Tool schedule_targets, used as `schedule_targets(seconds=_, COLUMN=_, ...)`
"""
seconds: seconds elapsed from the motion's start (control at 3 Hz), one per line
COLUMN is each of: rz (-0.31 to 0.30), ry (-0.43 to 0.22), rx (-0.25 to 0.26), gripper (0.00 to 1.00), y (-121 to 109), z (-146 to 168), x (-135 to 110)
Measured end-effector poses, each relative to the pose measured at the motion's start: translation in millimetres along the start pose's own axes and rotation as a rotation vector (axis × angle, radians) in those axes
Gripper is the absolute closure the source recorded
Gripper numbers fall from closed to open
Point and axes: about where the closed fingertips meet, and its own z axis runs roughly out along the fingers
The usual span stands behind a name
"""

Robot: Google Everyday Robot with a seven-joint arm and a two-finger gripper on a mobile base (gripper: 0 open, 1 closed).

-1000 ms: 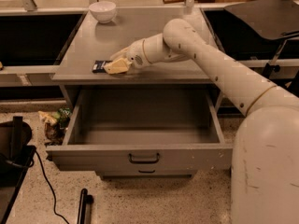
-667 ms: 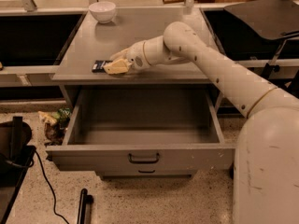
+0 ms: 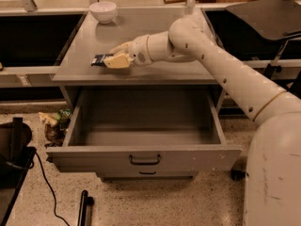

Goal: Place rxbar blueberry into top drawer

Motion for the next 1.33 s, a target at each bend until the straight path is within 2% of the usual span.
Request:
schedule_targets(seconds=0.33, rz=-0.105, ry=-0.086, rx=-0.008, gripper=1.00, y=21.8, z=-19.3, x=-43.7)
schedule_targets(seconds=0.67, rz=-0.113, ry=-0.177, rx=-0.063, gripper=1.00, y=50.2, z=-21.4, x=-57.9)
schedule_targets(seconds=1.0, rz=-0.117, ry=-0.189, rx=-0.072, gripper=1.00, y=54.9, z=-19.6, x=-63.4)
schedule_targets(seconds=1.33, rz=-0.133, ry=-0.182, rx=-0.106, gripper=1.00, y=62.5, z=-17.1, x=-66.0)
